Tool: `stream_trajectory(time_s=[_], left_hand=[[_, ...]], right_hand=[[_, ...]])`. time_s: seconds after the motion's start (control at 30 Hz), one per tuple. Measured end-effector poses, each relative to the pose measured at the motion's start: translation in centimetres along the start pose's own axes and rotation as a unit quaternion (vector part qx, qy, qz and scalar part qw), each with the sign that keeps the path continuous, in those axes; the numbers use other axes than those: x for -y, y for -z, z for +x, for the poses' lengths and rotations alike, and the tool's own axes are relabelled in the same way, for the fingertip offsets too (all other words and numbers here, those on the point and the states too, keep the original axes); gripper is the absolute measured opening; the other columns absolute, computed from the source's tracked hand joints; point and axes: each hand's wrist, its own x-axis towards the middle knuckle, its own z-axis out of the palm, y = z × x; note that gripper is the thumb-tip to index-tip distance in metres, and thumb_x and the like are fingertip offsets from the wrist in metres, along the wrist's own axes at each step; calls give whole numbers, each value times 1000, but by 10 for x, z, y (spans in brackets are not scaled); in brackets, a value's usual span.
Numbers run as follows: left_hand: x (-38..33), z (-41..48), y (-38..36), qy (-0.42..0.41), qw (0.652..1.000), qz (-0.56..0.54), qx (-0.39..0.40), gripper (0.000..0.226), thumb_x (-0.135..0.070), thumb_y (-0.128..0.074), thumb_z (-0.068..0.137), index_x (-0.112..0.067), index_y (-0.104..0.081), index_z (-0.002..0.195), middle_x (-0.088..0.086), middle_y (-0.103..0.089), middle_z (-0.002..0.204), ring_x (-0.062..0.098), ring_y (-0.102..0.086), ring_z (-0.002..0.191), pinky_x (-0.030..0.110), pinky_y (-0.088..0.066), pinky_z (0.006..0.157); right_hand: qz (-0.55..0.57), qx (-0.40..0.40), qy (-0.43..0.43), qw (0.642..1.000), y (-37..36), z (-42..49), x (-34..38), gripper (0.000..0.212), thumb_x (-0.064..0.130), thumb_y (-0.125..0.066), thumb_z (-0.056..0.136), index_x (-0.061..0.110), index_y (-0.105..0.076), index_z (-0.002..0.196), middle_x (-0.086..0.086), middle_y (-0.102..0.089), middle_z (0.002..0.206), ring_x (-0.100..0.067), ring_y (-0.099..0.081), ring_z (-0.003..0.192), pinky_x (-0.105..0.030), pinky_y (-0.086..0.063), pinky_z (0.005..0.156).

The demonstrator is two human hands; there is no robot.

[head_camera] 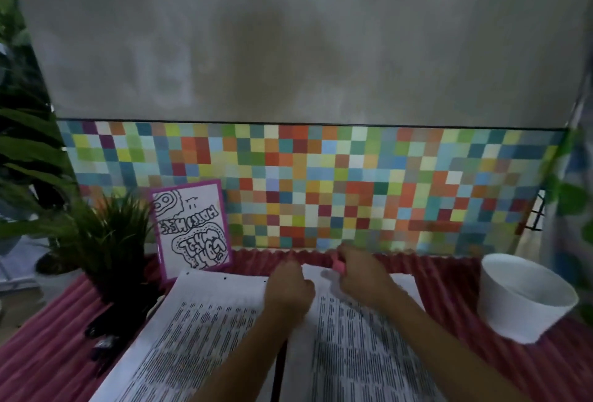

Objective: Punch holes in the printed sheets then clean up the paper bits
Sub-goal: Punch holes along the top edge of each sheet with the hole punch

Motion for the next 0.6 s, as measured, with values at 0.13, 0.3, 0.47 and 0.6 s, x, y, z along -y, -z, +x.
stream_trajectory(time_s=[0.13,0.3,0.47,0.6], left_hand=[[1,1,-18,-59,997,-2,-53,12,-14,-68,62,-10,-58,58,3,-57,55,15,-54,45,19,-43,43],[12,2,-34,22,998,4,-56,24,-15,-60,93,-2,-66,111,10,-67,112,23,-60,106,28,-42,87],[22,9,-42,60,994,-26,-84,24,-18,-57,93,-5,-70,109,7,-70,111,18,-62,99,22,-42,81],[27,9,-47,76,991,-56,-91,17,-16,-59,90,-3,-70,93,11,-70,98,20,-62,87,24,-42,73]], right_hand=[[-41,-5,57,998,-24,6,-4,22,16,-63,83,26,-46,73,7,-56,81,-13,-55,74,-30,-46,68],[-58,-40,89,994,-43,5,-10,13,28,-60,86,29,-49,93,8,-59,101,-16,-54,96,-35,-39,86],[-98,-77,97,987,-55,2,-17,24,27,-57,90,28,-52,113,9,-56,119,-16,-48,114,-36,-33,96],[-86,-105,104,985,-57,1,-19,30,21,-65,79,27,-56,107,8,-60,110,-19,-53,105,-35,-35,87]])
